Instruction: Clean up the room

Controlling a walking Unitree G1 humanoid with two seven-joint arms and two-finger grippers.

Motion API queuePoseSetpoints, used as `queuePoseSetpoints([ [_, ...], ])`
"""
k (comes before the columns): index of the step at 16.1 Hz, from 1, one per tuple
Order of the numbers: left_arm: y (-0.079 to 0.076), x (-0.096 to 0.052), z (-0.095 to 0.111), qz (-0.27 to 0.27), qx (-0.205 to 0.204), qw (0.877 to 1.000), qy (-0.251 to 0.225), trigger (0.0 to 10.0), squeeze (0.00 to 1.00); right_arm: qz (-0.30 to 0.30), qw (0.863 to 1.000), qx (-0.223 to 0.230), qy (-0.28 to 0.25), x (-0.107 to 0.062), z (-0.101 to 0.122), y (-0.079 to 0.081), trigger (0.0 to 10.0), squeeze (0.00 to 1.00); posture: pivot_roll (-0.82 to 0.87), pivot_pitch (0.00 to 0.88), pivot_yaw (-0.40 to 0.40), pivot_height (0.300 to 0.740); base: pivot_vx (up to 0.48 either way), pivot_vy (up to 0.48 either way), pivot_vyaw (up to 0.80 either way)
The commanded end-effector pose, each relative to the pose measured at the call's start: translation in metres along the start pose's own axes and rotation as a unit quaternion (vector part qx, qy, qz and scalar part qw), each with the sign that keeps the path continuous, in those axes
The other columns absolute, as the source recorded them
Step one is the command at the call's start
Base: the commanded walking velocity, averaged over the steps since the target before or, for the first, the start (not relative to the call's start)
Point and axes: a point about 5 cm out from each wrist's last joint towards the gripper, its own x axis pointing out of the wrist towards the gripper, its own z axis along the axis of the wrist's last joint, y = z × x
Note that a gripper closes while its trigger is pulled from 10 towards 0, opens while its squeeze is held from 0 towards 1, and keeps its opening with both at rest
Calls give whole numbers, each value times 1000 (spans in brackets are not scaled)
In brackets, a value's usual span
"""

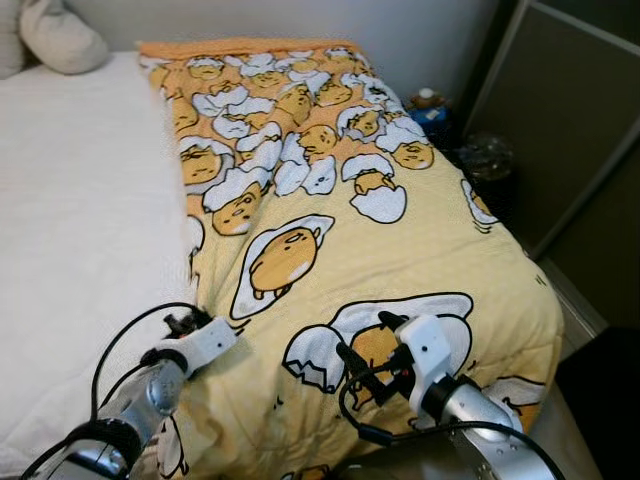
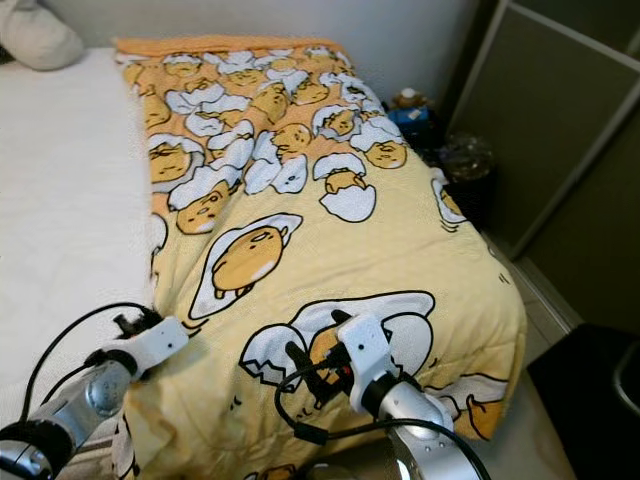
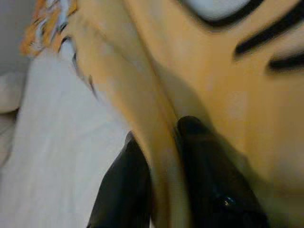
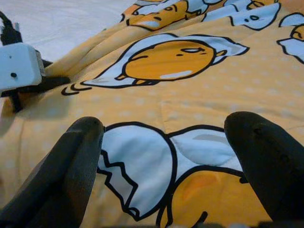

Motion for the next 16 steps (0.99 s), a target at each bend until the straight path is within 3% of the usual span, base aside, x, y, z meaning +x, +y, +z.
queuePoseSetpoints([
  [1,10,-7,-28,24,16,998,52,10000,1000,-1,1000,-2,0,-2,1,-2,10000,0,-66,18,-36,740,0,0,0],
  [4,29,-5,-26,73,8,997,37,10000,1000,-3,1000,-1,-1,-1,1,-1,10000,0,-63,21,-33,740,0,0,0],
  [6,44,-3,-20,116,-18,993,13,10000,1000,-14,1000,-2,-8,-1,2,-2,10000,0,-62,21,-32,740,0,0,0],
  [8,54,0,-11,145,-87,986,-8,10000,1000,-24,1000,-2,-10,-2,2,-4,10000,0,-59,21,-34,740,0,0,0],
  [10,65,4,19,170,-204,962,-66,10000,1000,-46,999,-5,-19,-3,2,-7,10000,0,-52,20,-37,740,0,0,0],
  [12,73,2,36,188,-262,941,-96,10000,1000,-72,997,-8,-30,-4,5,-11,10000,0,-49,18,-39,740,0,0,0],
  [13,77,0,51,186,-314,923,-126,10000,1000,-96,995,-13,-37,-4,6,-16,10000,0,-45,18,-39,740,0,0,0],
  [15,68,-5,92,98,-412,885,-192,10000,1000,-141,988,-24,-55,-4,11,-26,10000,0,-42,16,-39,740,0,0,0],
  [16,67,-6,97,86,-429,877,-199,10000,686,-148,987,-25,-60,-3,13,-27,10000,0,-42,13,-37,740,0,0,0],
])
